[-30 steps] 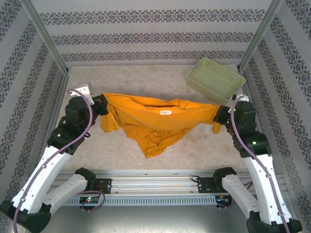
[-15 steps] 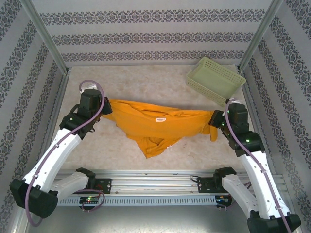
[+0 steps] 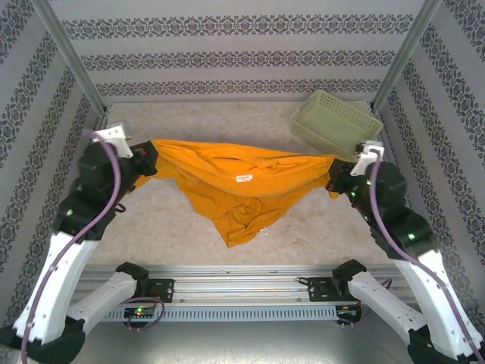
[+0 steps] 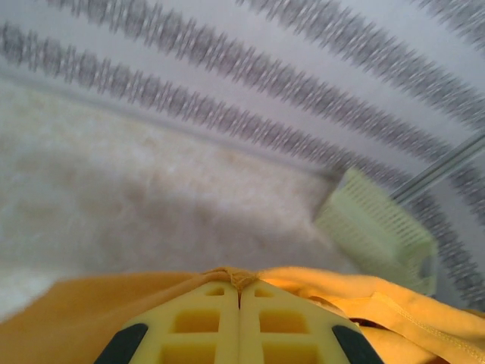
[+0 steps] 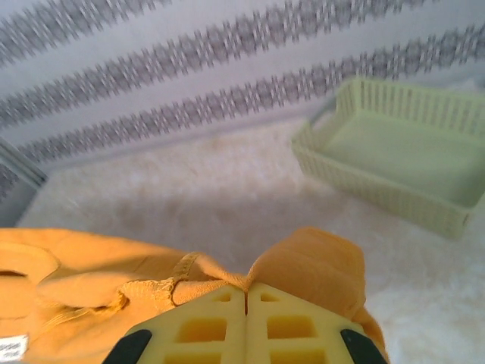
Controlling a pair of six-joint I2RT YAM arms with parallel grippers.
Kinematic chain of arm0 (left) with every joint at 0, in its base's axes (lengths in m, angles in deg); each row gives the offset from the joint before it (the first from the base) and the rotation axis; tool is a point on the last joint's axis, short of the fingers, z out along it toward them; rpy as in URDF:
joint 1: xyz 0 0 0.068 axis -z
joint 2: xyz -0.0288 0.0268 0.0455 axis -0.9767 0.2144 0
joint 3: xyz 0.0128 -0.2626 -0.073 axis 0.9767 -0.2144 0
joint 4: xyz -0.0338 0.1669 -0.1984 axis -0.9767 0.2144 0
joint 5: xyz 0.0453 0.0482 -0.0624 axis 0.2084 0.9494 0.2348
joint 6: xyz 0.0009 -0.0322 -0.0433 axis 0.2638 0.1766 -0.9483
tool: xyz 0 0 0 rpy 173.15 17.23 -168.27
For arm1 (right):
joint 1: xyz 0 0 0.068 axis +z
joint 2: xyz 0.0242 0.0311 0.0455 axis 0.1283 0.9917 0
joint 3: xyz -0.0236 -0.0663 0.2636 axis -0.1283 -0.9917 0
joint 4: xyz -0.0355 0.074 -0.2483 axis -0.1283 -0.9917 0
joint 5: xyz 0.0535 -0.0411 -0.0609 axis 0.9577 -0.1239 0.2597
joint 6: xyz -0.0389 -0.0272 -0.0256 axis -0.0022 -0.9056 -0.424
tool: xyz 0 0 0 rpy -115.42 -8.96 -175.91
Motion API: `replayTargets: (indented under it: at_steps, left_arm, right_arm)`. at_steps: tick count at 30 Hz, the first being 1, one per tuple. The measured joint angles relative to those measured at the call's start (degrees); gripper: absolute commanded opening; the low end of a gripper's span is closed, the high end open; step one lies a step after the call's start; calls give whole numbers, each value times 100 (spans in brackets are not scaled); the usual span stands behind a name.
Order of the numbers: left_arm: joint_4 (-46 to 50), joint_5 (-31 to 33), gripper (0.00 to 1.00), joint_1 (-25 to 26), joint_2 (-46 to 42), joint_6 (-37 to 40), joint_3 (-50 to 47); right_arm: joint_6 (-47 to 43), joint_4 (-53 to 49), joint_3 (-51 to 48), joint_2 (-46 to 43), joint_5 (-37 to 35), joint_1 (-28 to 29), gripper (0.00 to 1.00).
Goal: Fold the inside-out t-shirt
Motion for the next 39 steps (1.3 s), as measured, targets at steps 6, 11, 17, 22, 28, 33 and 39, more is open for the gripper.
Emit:
replayTargets:
  at_steps: [6, 11, 17, 22, 28, 33, 39]
  left_arm:
    - [-173, -166, 0, 0, -715, 181, 662]
    - [-573, -483, 0, 0, -863, 227, 1263]
    - [-1062, -568, 0, 0, -839, 229, 1851]
    - [-1338, -415, 0, 0, -387, 326, 2168]
    - [-1519, 450, 0, 0, 820, 636, 1611]
    - [-1657, 1353, 0, -79, 2288, 852, 841]
    - [-1703, 1764, 0, -708, 3928, 664, 616]
  right_arm:
    - [-15, -59, 1075, -337, 192, 0, 0]
    - [26, -13, 2367, -219, 717, 0, 0]
    - [72, 310, 3633, 68, 1259, -39, 0]
    - [-42, 474, 3917, 516, 1123, -129, 0]
    - [-284, 817, 3150, 1438, 669, -136, 0]
    - [-382, 1309, 2323, 2754, 476, -387, 0]
    - [-358, 1847, 2076, 4883, 463, -726, 0]
